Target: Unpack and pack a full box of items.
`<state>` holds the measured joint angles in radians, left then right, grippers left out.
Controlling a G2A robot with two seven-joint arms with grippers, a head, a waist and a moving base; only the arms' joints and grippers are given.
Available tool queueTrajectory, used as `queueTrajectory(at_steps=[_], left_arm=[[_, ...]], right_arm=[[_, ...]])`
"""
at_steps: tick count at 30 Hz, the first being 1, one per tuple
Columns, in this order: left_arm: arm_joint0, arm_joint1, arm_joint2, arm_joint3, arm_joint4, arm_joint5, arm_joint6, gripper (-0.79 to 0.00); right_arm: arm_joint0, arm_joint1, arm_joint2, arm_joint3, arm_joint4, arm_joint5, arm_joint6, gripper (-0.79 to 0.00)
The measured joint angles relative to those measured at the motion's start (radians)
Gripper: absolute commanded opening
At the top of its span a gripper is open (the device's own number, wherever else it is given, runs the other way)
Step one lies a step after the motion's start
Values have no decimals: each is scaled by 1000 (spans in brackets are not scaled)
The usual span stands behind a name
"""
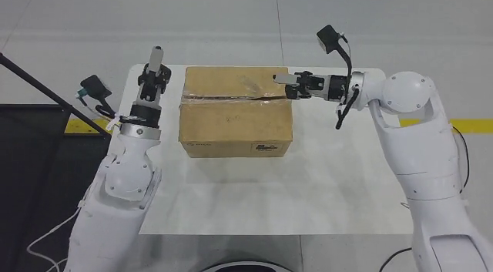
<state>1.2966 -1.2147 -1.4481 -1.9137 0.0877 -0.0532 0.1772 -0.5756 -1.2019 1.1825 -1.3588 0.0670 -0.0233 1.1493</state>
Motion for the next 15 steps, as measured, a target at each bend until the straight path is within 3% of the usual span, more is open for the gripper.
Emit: queueTrajectory(at_steps=[5, 11, 14, 15], left_arm=[[128, 5, -125, -23, -70, -39, -5, 0], [191, 2, -165, -34, -113, -83, -25, 0], [210, 1, -182, -40, -129, -99, -33, 0], [216, 0, -188, -40, -133, -104, -37, 0]], right_arm=[[14, -6, -57, -35, -63, 14, -10, 0], [171, -48, -269, -27, -340, 103, -96, 0], [257, -76, -364, 36, -424, 130, -88, -86], [281, -85, -391, 58, -442, 138, -84, -77]])
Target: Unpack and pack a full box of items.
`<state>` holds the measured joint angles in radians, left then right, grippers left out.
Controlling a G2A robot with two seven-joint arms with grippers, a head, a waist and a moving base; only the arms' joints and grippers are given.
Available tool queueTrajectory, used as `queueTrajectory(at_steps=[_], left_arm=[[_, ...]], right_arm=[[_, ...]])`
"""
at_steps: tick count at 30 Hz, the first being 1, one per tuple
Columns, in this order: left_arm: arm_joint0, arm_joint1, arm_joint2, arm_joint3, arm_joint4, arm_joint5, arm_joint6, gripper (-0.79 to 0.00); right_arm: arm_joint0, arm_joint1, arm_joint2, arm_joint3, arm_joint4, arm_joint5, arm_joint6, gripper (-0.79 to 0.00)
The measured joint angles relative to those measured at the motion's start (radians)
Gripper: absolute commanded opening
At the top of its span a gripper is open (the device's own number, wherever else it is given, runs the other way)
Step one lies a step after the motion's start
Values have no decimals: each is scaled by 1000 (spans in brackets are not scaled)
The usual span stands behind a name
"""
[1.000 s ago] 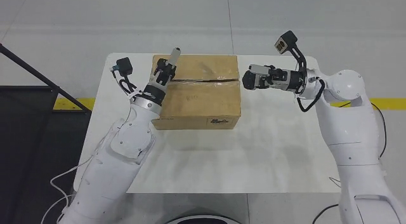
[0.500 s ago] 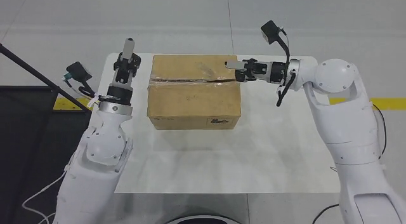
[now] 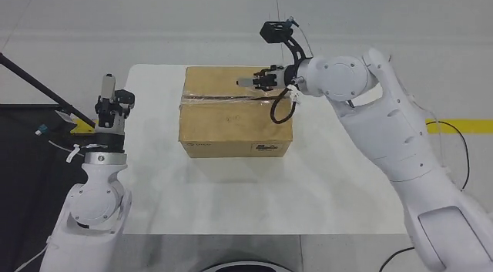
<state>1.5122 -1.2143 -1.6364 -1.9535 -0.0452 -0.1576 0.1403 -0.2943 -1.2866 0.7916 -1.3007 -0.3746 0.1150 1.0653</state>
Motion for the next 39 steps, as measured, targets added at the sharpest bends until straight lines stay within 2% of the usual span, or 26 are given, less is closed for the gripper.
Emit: queueTrajectory(at_steps=[4, 6, 10, 14, 15, 21, 26, 29, 31, 39], left_arm=[[19, -1, -23, 7, -20, -16, -18, 0], [23, -2, -33, 11, -42, -17, -33, 0], [23, -3, -48, 17, -65, -19, -59, 0], [20, -4, -53, 23, -72, -22, -79, 0], [19, -5, -54, 23, -74, -23, -82, 0], [21, -7, -66, 29, -84, -30, -96, 0], [26, -9, -77, 32, -87, -29, -106, 0], [26, -10, -81, 33, -89, -27, -112, 0], [25, -11, -81, 32, -89, -25, -117, 0], [-17, -12, -46, 3, -59, -1, -171, 0]], right_arm=[[82, -42, -115, 63, -61, 8, 38, 0], [114, -66, -173, 84, -93, 28, 57, 0], [160, -110, -257, 128, -145, 83, 69, -182], [195, -151, -315, 182, -188, 129, 74, -326], [201, -159, -325, 193, -195, 135, 78, -397], [233, -206, -372, 263, -247, 186, 98, -486], [249, -238, -385, 312, -262, 196, 103, -683], [252, -251, -377, 330, -267, 210, 73, -705], [251, -256, -368, 335, -266, 216, 51, -782], [204, -244, -285, 298, -260, 214, -67, -785]])
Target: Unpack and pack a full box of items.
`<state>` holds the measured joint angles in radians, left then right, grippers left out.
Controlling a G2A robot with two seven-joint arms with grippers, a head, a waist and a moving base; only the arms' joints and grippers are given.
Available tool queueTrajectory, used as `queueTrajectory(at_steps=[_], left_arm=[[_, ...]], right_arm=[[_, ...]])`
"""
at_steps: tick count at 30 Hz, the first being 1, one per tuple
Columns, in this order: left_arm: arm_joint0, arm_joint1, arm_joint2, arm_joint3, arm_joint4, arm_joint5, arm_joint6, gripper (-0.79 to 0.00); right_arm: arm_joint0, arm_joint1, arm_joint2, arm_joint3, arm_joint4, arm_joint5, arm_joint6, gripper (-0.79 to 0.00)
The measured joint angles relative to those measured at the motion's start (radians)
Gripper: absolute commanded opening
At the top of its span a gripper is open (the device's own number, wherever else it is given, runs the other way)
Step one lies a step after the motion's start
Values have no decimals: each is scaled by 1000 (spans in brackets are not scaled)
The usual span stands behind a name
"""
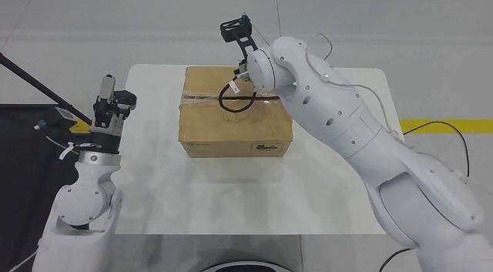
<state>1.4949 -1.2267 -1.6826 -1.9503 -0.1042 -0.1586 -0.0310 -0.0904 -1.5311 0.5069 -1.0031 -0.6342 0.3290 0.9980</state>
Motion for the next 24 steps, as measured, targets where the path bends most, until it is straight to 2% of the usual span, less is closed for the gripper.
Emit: queueTrajectory(at_steps=[7, 12, 17, 24], left_arm=[[-72, -2, 56, 9, 25, 34, -51, 0], [-144, -2, 99, 42, 10, 74, -139, 0], [-236, -3, 161, 129, 10, 131, -221, 0], [-339, -10, 249, 251, 53, 172, -266, 0]], right_arm=[[-116, 55, 128, -162, -52, 15, -144, -785], [-227, 100, 213, -283, -119, 1, -150, -785], [-334, 130, 291, -372, -151, -23, -175, -785], [-451, 155, 369, -450, -166, -58, -198, -785]])
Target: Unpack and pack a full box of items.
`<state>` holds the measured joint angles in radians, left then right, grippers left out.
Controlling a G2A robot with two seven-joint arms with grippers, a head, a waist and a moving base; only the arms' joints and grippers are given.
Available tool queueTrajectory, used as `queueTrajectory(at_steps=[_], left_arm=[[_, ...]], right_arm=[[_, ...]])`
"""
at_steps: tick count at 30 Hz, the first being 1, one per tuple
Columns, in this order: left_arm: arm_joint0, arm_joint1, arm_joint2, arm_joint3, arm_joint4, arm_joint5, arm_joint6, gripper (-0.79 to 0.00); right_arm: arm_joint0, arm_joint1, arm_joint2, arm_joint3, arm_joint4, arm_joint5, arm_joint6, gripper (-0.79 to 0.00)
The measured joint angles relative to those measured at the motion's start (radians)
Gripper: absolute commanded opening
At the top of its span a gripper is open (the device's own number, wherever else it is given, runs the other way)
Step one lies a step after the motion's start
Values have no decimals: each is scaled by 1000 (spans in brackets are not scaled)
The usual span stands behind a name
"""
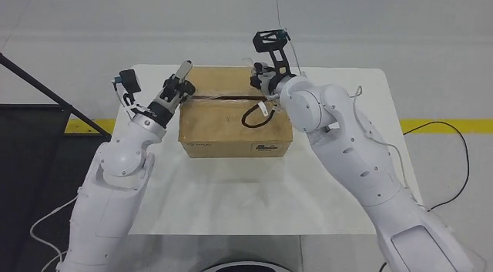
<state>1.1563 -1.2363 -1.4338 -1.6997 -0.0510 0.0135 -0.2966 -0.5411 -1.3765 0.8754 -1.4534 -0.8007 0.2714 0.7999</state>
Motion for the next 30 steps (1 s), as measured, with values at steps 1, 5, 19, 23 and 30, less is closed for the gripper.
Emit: queueTrajectory(at_steps=[1, 5, 19, 23, 30], left_arm=[[-8, -1, 9, 9, 1, 3, -9, 0], [-22, -3, 43, 24, 11, 6, -33, 0], [-23, -12, 104, 50, 40, -5, -16, 0], [-27, -14, 112, 58, 41, -8, -10, 0], [-29, -18, 121, 63, 39, -9, -2, 0]], right_arm=[[-13, 2, 7, -9, 0, -5, -5, -785], [-55, 8, 30, -40, -13, -20, -10, -785], [-142, 16, 84, -105, -36, -32, -9, -154], [-178, 23, 118, -140, -52, -22, -6, -114], [-275, 42, 256, -257, 9, -20, -47, -52]])
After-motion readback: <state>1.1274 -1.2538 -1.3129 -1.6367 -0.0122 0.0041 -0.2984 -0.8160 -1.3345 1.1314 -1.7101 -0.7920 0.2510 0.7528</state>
